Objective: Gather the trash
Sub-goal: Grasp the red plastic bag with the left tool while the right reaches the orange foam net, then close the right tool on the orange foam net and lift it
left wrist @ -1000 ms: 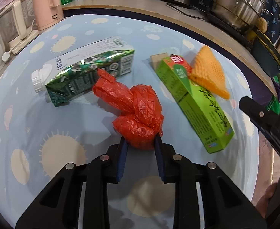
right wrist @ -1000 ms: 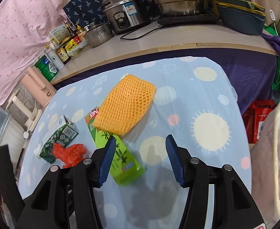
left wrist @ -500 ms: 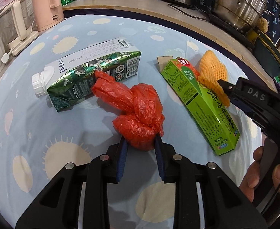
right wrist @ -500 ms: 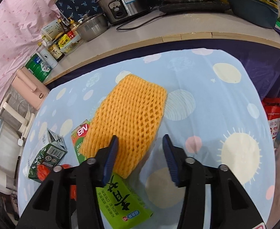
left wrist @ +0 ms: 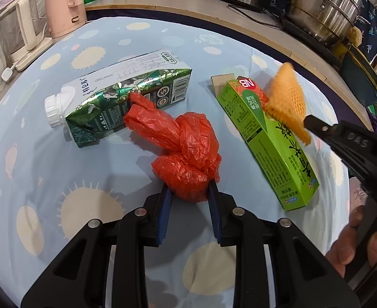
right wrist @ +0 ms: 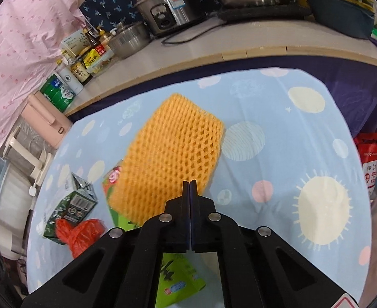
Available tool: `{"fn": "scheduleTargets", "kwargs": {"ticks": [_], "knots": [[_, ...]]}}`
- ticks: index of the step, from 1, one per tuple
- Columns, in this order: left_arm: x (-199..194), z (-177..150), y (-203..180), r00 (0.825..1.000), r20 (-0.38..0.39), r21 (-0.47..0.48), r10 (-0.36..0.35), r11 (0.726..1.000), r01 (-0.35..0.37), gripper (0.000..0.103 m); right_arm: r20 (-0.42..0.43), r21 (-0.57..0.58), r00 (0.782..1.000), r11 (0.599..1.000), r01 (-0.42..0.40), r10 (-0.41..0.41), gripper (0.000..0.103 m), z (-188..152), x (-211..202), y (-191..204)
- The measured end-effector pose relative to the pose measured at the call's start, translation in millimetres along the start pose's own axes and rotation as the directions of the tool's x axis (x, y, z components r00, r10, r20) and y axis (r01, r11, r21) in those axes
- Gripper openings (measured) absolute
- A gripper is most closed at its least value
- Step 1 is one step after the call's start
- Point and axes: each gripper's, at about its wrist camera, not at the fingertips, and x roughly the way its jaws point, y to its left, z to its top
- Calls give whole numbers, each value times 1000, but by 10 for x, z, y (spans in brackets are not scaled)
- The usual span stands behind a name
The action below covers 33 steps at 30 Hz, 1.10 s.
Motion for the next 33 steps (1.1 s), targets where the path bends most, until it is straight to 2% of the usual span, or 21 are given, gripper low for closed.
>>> {"fn": "scheduleTargets", "kwargs": {"ticks": [4, 7, 10, 12, 15, 22, 25, 27, 29, 30, 33], "knots": [[-98, -34, -34, 1000, 11, 3, -1, 1000, 1, 26, 35, -3, 999, 1000, -11, 11, 1, 17, -236, 10], [-164, -57, -55, 1000, 17, 4, -5, 1000, 5, 26, 10, 3, 1000, 1000, -22, 22, 2, 23, -252, -17], [-212, -81, -59, 1000, 23, 6, -9, 1000, 9, 26, -17, 13, 999, 999, -31, 32, 16, 3, -190, -27], [-230, -84, -48, 1000, 27, 5, -11, 1000, 10, 26, -21, 41, 998, 998, -51, 52, 40, -8, -153, -38], [-246, -67, -9, 999, 35, -3, -8, 1000, 8, 26, -27, 117, 993, 986, -115, 119, 53, 5, -74, -100], [-218, 3, 84, 999, 37, -16, 6, 1000, -5, 26, -61, 310, 955, 915, -257, 289, 54, 58, 220, -284], [-181, 18, 90, 999, 32, -16, 8, 1000, -8, 26, -71, 318, 955, 914, -252, 289, 52, 80, 319, -270], [-166, 19, 79, 1000, 28, -13, 7, 1000, -7, 26, -81, 310, 953, 917, -253, 290, 30, 84, 356, -235], [-156, 19, 60, 1000, 27, -8, 9, 1000, -8, 26, -82, 292, 954, 922, -255, 289, 16, 92, 345, -207], [-152, 19, 56, 1000, 26, -8, 8, 1000, -8, 26, -76, 275, 957, 928, -250, 280, 11, 93, 311, -176], [-165, 22, 34, 1000, 29, -4, 10, 1000, -10, 26, -45, 221, 972, 951, -217, 232, 10, 94, 133, -130]]}}
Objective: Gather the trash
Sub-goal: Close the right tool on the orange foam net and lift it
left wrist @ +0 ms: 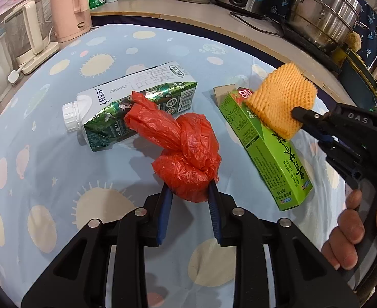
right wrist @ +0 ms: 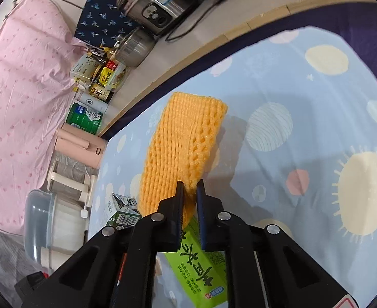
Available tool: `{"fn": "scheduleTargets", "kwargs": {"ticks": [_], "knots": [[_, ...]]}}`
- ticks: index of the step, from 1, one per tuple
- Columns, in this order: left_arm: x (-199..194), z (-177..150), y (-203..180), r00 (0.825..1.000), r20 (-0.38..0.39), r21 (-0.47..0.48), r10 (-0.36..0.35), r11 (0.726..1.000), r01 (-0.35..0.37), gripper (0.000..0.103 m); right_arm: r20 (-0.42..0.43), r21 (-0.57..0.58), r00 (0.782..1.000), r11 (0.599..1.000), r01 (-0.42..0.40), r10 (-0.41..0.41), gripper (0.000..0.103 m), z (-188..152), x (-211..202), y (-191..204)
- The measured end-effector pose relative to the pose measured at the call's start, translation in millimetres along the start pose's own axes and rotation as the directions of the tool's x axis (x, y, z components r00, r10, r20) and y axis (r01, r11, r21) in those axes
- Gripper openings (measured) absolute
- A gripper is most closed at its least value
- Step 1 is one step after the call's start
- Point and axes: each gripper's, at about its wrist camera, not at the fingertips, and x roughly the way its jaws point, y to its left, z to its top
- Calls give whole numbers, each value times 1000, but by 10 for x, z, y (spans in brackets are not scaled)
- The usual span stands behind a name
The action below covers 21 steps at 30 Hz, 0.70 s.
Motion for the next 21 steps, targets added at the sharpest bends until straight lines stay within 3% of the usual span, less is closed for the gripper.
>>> {"fn": "scheduleTargets", "kwargs": {"ticks": [5, 11, 21], "knots": [[-119, -21, -95, 1000, 17, 18, 1, 1000, -2, 26, 97, -111, 988, 985, 132, -121, 10, -64, -410, 149], [-353, -100, -312, 999, 48, 64, 3, 998, -6, 26, 210, -195, 942, 933, 304, -263, 10, -243, -940, 188], [-765, -350, -734, 996, 86, 142, -19, 990, 6, 26, 318, -201, 889, 892, 404, -330, 10, -548, -1720, 39]]}}
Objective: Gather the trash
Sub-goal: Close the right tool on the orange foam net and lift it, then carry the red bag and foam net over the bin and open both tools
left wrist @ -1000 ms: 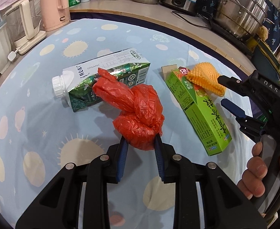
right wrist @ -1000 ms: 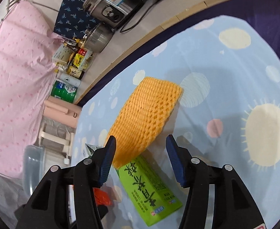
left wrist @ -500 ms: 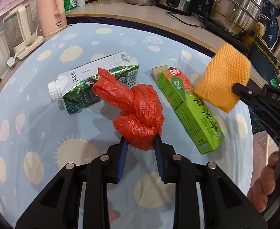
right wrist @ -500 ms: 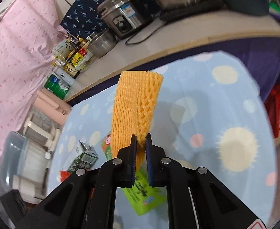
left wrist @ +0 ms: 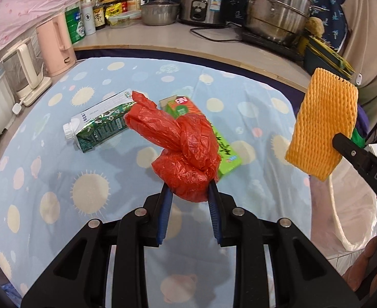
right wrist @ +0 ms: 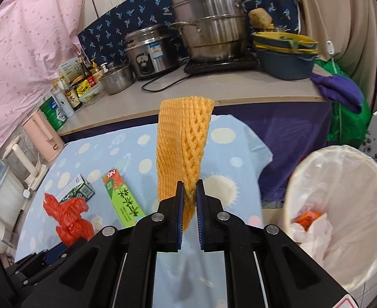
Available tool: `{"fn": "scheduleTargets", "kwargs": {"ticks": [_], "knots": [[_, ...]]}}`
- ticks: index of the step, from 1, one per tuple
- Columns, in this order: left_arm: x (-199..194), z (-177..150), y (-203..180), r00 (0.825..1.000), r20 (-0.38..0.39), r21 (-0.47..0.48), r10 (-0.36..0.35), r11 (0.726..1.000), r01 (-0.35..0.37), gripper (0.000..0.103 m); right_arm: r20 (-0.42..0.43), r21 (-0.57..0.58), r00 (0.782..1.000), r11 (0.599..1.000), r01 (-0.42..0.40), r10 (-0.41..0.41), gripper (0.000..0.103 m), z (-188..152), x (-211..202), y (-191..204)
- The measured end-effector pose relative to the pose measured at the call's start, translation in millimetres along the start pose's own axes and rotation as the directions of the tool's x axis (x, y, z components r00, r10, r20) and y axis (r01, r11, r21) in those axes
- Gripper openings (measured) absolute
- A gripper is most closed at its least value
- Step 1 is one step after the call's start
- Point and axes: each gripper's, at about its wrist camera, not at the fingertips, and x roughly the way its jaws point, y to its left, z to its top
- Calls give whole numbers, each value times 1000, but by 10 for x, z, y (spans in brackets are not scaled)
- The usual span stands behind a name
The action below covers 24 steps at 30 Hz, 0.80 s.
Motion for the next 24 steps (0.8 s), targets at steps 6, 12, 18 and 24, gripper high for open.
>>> {"fn": "scheduleTargets", "kwargs": {"ticks": [6, 12, 18, 24], "knots": [[-210, -83, -287, 1000, 24, 48, -10, 999, 9, 26, 41, -22, 997, 997, 68, -68, 10, -126, -359, -228], [-345, -169, -625, 999, 36, 110, -26, 994, 22, 26, 68, -1, 990, 992, 122, -122, 10, -211, -629, -539], [-414, -255, -973, 998, 38, 170, -51, 984, 43, 26, 65, 45, 983, 985, 169, -172, 10, -282, -794, -901], [-448, -301, -1339, 996, 36, 223, -80, 972, 70, 26, 51, 104, 972, 969, 223, -229, 10, -365, -901, -1331]]}}
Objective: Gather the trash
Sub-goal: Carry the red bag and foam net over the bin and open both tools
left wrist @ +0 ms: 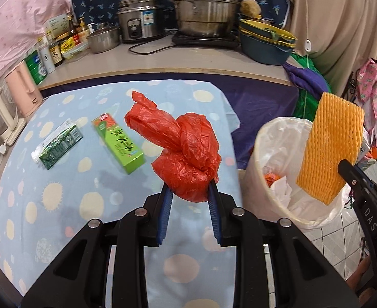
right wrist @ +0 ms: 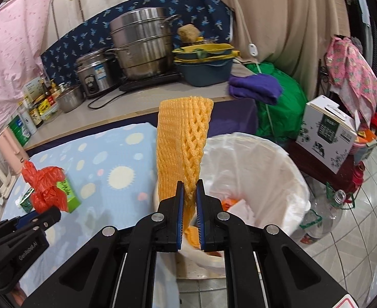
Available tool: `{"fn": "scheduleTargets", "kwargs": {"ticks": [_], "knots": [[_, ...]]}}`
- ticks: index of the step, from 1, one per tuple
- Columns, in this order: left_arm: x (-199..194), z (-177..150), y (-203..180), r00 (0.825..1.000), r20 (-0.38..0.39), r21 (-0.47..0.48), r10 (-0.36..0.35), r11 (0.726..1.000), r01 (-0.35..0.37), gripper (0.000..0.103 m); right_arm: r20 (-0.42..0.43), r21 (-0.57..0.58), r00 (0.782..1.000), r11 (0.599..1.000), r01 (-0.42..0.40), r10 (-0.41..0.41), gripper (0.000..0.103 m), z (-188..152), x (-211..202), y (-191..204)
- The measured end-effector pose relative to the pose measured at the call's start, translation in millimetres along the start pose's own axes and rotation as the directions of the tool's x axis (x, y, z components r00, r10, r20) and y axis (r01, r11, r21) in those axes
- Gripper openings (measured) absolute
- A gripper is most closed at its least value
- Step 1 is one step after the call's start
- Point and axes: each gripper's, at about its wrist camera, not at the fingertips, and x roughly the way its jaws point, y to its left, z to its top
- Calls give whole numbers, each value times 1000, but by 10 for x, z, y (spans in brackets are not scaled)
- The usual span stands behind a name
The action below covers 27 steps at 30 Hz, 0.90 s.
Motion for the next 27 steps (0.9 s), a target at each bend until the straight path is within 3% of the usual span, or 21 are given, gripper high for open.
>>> {"fn": "scheduleTargets", "kwargs": {"ticks": [16, 27], "knots": [[165, 204, -1002, 994, 29, 131, -105, 986, 101, 26, -37, 72, 995, 992, 99, -97, 10, -59, 236, -663], [416, 301, -1326, 991, 13, 158, -134, 979, 130, 26, -64, 90, 992, 989, 114, -109, 10, -12, 422, -794]]}}
